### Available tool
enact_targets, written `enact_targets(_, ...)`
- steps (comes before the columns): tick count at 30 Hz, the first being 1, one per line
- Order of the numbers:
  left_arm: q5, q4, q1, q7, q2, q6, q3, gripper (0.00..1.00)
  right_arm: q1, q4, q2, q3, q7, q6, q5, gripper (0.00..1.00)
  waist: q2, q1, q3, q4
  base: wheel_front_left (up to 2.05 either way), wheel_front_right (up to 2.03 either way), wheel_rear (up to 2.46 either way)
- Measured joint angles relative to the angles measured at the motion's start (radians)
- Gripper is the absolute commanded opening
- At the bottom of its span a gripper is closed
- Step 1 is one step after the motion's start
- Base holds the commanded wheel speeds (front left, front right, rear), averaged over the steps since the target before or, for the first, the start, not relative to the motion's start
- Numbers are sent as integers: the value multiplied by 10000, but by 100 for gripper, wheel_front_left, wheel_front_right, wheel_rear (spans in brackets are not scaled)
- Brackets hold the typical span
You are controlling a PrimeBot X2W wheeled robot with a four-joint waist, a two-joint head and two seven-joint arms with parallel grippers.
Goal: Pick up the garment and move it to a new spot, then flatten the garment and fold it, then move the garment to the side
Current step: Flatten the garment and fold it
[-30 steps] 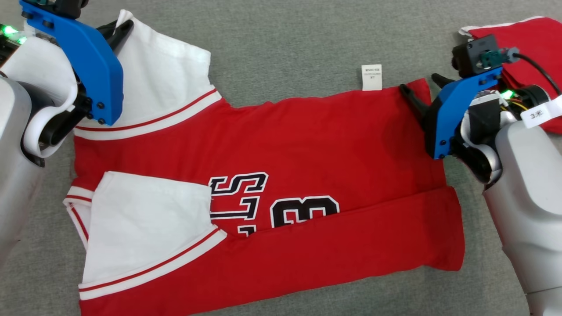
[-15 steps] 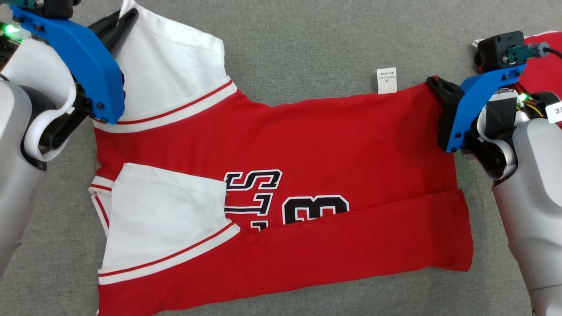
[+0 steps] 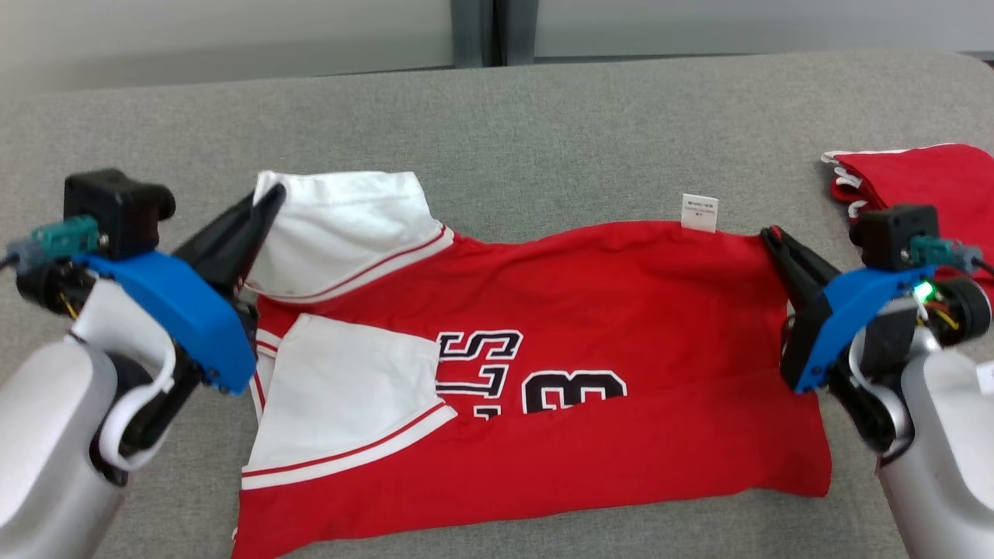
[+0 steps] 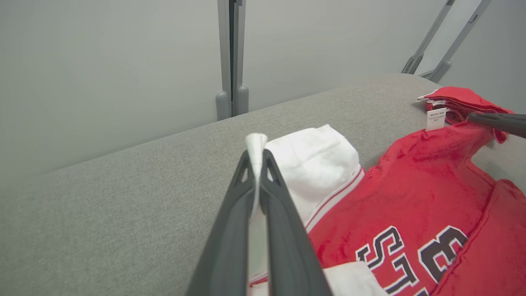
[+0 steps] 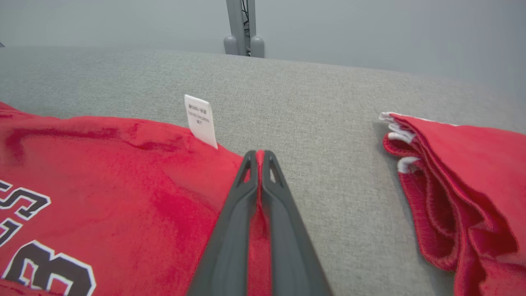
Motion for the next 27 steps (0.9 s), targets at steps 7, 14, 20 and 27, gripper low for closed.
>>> enact_targets(7,-397,-441,2397,-1392,-33,428,86,0,2216,-1152,614,-1009,-591,0,-217,0,0,0,-784,83,0,0,0)
enact_targets(14,-842,56,4057,-2472,-397,499,52,0,3820,-1829,1590,-1825,-840,0,-616,0,0,1,-1153,42,0,0,0)
enact_targets(20,-1057,500,4585,-3206,-700,328,75,100,4179,-1806,1904,-1992,-1208,0,-796,100,0,2,-1277,41,0,0,0)
enact_targets(27,-1427,535,5360,-4240,-1005,109,426,100,4749,-1766,2174,-2765,-1801,0,-794,100,0,3,-1527,151,0,0,0)
